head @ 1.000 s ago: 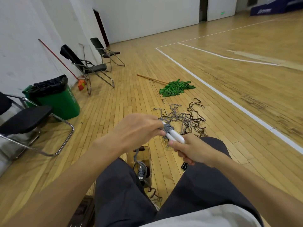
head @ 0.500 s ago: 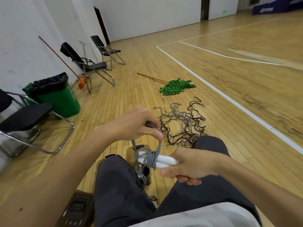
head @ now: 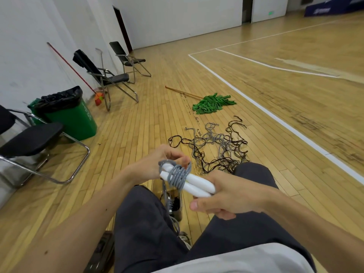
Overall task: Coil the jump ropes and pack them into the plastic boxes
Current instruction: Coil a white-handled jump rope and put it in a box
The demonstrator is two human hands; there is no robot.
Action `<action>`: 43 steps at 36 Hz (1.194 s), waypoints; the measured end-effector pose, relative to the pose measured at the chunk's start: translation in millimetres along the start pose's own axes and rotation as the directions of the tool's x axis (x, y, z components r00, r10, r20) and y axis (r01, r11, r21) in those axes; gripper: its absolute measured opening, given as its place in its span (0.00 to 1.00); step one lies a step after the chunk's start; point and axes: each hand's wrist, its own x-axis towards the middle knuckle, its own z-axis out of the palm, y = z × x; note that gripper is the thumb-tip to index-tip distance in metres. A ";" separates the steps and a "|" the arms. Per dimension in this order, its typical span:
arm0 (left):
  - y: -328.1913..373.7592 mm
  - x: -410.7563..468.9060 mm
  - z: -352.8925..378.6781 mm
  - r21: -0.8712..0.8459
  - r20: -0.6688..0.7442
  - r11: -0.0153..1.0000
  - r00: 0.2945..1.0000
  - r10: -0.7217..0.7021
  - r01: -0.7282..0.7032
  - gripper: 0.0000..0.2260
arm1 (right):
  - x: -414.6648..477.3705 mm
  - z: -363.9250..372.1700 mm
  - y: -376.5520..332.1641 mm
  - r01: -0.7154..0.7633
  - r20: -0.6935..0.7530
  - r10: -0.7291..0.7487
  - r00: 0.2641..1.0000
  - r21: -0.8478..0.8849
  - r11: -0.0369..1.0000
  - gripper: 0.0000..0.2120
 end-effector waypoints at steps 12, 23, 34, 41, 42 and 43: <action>-18.7 -3.1 19.7 -0.164 -0.201 0.968 0.954 -0.223 0.191 0.14 | 10.2 -3.9 12.3 0.105 -0.188 -0.066 0.980 0.209 0.972 0.12; -28.6 -5.5 40.9 -0.022 -0.235 0.951 0.923 -0.304 0.307 0.20 | 23.5 -24.1 42.4 0.107 -0.459 0.068 0.886 0.344 0.933 0.13; -13.9 -5.6 49.2 0.436 -0.231 0.864 0.959 -0.162 0.251 0.16 | 39.9 -22.0 80.5 -0.031 -0.483 0.174 0.858 0.289 0.957 0.12; 1.6 0.0 42.0 0.778 -0.226 0.571 0.965 -0.133 0.260 0.16 | 43.9 -15.4 89.1 -0.098 -0.419 0.172 0.892 0.191 0.977 0.14; 4.7 0.9 40.2 0.801 -0.219 0.546 0.969 -0.115 0.246 0.16 | 43.9 -14.4 88.5 -0.102 -0.412 0.166 0.896 0.172 0.980 0.14; 7.2 1.6 37.8 0.822 -0.210 0.522 0.973 -0.096 0.229 0.15 | 44.0 -13.3 87.5 -0.105 -0.404 0.160 0.901 0.155 0.982 0.15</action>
